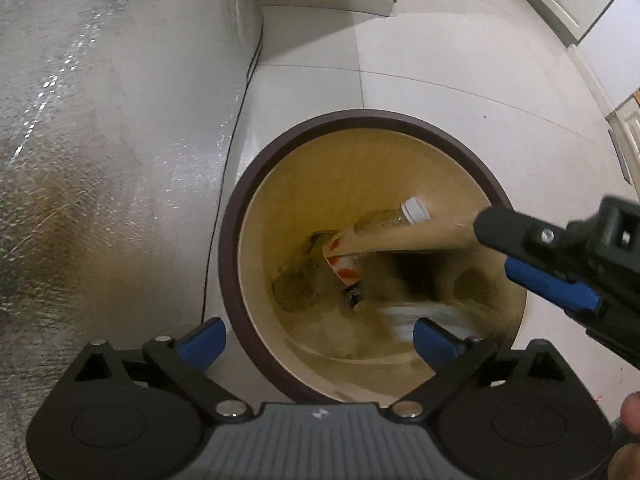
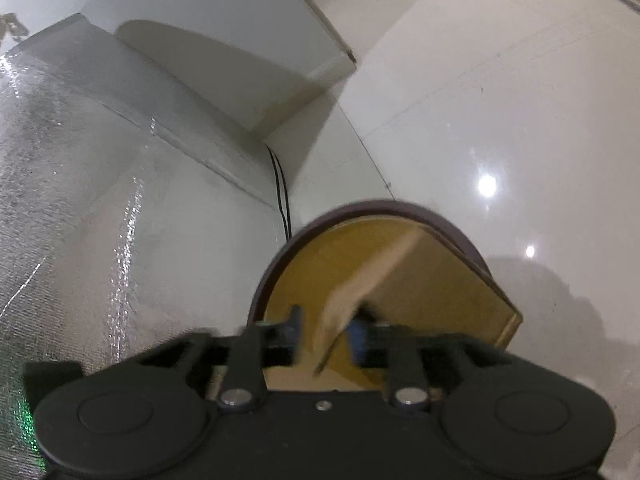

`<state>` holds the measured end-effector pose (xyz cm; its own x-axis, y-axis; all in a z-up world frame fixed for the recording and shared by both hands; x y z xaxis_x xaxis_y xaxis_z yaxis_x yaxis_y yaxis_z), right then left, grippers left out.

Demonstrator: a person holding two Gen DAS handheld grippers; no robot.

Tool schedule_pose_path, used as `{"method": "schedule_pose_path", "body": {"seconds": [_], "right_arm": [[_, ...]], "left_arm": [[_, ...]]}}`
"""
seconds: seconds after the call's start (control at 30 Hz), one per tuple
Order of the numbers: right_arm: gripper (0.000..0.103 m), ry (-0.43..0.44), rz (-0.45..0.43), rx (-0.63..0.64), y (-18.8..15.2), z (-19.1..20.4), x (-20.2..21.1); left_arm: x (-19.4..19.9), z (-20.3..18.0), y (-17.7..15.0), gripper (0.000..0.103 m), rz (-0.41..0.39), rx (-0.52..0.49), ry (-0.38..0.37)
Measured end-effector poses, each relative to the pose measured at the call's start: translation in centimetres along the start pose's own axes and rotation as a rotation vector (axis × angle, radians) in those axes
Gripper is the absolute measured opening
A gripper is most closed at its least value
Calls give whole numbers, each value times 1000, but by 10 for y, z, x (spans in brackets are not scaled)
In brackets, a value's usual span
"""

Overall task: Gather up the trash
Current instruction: 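Open the left tool over the wastebasket while the right tool releases the box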

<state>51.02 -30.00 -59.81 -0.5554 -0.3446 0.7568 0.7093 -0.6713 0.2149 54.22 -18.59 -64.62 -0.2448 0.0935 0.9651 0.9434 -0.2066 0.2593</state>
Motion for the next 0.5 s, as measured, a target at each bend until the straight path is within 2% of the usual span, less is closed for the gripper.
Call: {"method": "schedule_pose_path", "body": {"seconds": [0.2, 0.5], "right_arm": [[42, -17, 15, 0, 1, -7, 6], [46, -120, 111, 45, -11, -23, 4]], "left_arm": [[5, 1, -5, 100, 2, -3, -12], [13, -4, -7, 102, 4, -11, -9]]}}
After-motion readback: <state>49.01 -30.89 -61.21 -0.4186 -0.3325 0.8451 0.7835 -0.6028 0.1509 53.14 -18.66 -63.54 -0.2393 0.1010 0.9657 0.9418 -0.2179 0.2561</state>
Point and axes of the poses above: each gripper's, at about its wrist camera, not at the fingertips, and x roughly against the way its jaws point, z to its left, y to its top, the point moved 10 cm from there along -x, roughly the way its jaws point, and after that the axes turned 11 degrees about -x, right-handed, at the moved point
